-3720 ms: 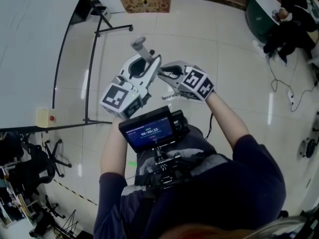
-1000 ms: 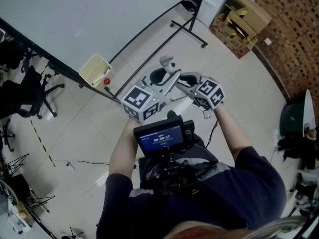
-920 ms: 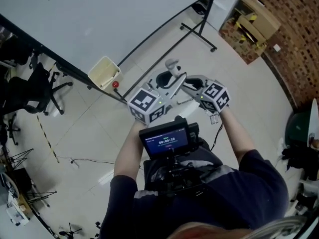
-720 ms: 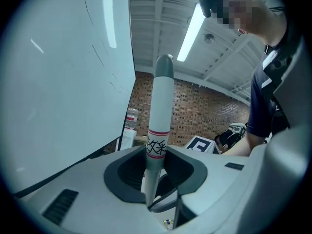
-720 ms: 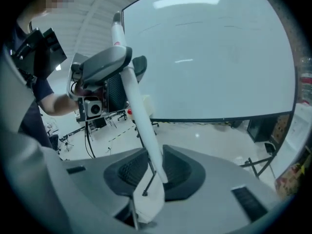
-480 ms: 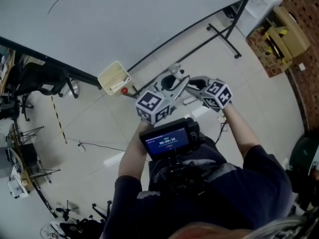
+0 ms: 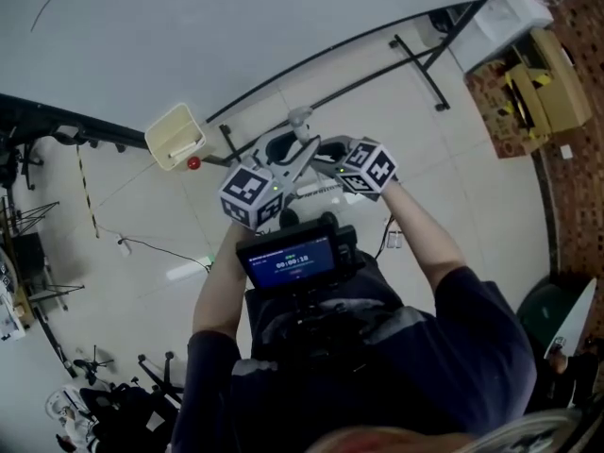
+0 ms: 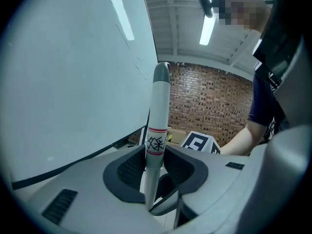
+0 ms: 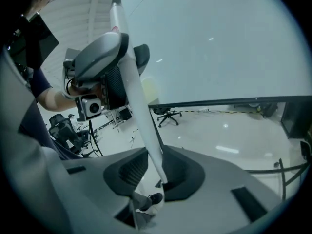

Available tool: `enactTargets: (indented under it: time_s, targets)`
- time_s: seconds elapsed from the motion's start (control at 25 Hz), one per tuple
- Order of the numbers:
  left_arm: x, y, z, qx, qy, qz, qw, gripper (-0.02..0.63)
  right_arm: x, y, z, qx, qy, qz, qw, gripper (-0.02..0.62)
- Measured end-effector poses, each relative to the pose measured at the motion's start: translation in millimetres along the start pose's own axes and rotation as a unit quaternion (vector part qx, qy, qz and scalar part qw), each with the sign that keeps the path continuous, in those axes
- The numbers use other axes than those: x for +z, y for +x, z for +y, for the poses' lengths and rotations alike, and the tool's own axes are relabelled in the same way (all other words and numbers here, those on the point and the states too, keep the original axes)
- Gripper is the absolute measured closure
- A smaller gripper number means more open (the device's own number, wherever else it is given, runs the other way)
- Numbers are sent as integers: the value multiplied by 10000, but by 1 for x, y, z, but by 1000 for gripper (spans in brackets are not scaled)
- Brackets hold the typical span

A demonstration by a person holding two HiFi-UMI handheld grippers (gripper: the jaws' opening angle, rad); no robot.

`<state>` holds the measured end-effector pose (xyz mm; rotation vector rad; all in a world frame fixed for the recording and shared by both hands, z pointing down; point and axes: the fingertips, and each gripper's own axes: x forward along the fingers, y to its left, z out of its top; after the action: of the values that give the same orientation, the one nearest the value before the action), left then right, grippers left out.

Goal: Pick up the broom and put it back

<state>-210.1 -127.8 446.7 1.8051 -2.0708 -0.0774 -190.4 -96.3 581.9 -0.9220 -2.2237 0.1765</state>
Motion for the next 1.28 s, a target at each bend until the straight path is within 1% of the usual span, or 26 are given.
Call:
enactTargets:
  time_s: [0.16,0.36,0.52,0.64,0.72,0.84,0.92,1.08,1.16,1.28]
  targets:
    - [-2,-9,1,44,-2,-117,9999,488,-1,8,-1,15,-51,118,9999,486]
    - [-28,-5,7,-30,146,68,9999,488,-13,28,-3,-16,-472,694,9965,491]
    - [-47,5,7,21,398,218,9990,489,-27,37,-8,-95,-923,1214,9883,495]
    - [-60,10,9,137,534,238,9982,508,-40,40,-16,-222,-946,1463,9845,497]
    - [-66,6,26,208,386,189,9989,509,-34,54,-22,-384,-947,1539,9828,497]
    - [-78,-16,87,294,-110,75,9995,508,-15,106,-36,-677,-955,1807,9766,499]
    - [-91,-21,114,371,-299,146,9988,508,-16,130,-46,-793,-900,2029,9718,499]
    - [-120,-18,131,607,-205,506,9967,514,-38,151,-60,-941,-834,2393,9628,500]
    - [-133,-18,136,696,-208,625,9954,514,-46,160,-65,-975,-826,2477,9604,500]
    - [-147,-16,146,928,-78,771,9927,514,-53,174,-74,-927,-953,2556,9576,500]
